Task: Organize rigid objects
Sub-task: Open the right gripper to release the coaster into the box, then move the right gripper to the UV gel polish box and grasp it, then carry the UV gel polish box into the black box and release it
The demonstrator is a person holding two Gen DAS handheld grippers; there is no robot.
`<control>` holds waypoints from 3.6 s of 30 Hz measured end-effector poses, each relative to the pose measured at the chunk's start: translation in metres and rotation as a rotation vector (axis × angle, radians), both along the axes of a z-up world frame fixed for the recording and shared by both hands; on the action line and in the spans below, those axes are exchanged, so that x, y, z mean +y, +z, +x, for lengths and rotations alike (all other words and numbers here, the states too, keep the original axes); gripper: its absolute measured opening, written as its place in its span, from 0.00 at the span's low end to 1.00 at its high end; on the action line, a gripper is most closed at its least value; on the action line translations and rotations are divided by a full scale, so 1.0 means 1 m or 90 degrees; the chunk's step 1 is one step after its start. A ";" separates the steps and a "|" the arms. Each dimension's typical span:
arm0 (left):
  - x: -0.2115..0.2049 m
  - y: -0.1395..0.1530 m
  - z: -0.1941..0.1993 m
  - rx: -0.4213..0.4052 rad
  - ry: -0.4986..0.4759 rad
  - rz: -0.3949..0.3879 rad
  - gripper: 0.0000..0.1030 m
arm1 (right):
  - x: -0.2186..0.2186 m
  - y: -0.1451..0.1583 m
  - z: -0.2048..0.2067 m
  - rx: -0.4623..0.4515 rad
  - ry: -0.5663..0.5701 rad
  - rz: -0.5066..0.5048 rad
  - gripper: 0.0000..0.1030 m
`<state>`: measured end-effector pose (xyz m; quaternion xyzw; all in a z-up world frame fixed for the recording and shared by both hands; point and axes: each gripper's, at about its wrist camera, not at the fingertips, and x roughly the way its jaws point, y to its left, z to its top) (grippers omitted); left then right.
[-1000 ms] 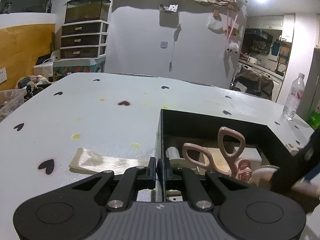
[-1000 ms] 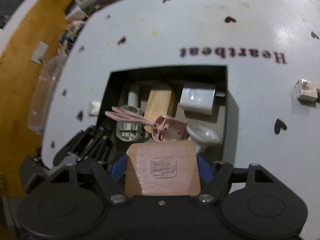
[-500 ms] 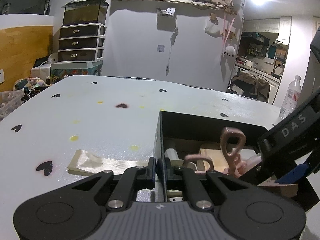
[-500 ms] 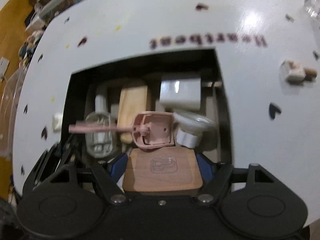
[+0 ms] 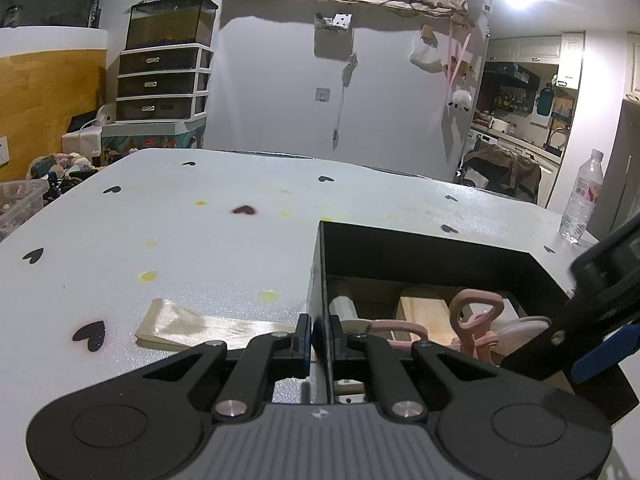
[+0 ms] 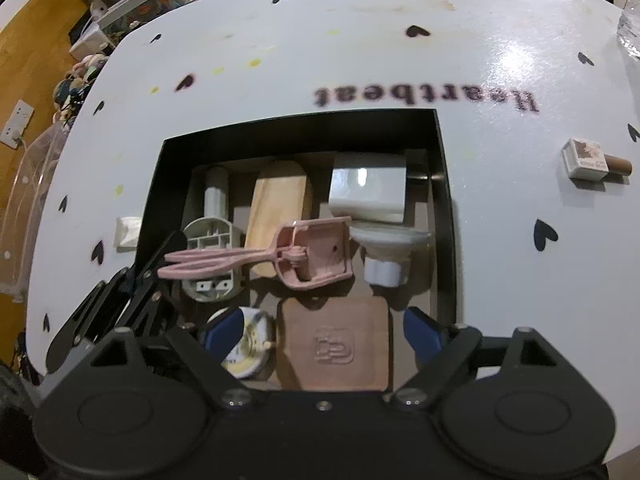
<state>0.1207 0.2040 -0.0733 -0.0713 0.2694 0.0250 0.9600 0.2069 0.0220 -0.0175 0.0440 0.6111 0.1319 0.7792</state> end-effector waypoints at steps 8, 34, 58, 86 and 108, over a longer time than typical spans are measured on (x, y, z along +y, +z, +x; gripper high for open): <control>-0.002 0.001 0.003 0.009 0.006 0.005 0.07 | -0.015 0.031 -0.002 -0.062 0.044 0.042 0.91; -0.014 0.010 0.006 0.041 0.031 0.055 0.05 | -0.149 0.006 0.005 -0.486 -0.072 0.017 1.00; -0.016 0.009 0.009 0.056 0.041 0.058 0.05 | -0.200 -0.067 0.069 -0.401 -0.103 -0.079 0.99; -0.016 0.010 0.007 0.054 0.038 0.055 0.05 | -0.128 0.033 0.004 -0.508 0.468 0.096 0.83; -0.017 0.007 0.006 0.054 0.027 0.052 0.05 | -0.069 0.011 -0.009 -0.366 0.793 0.028 0.90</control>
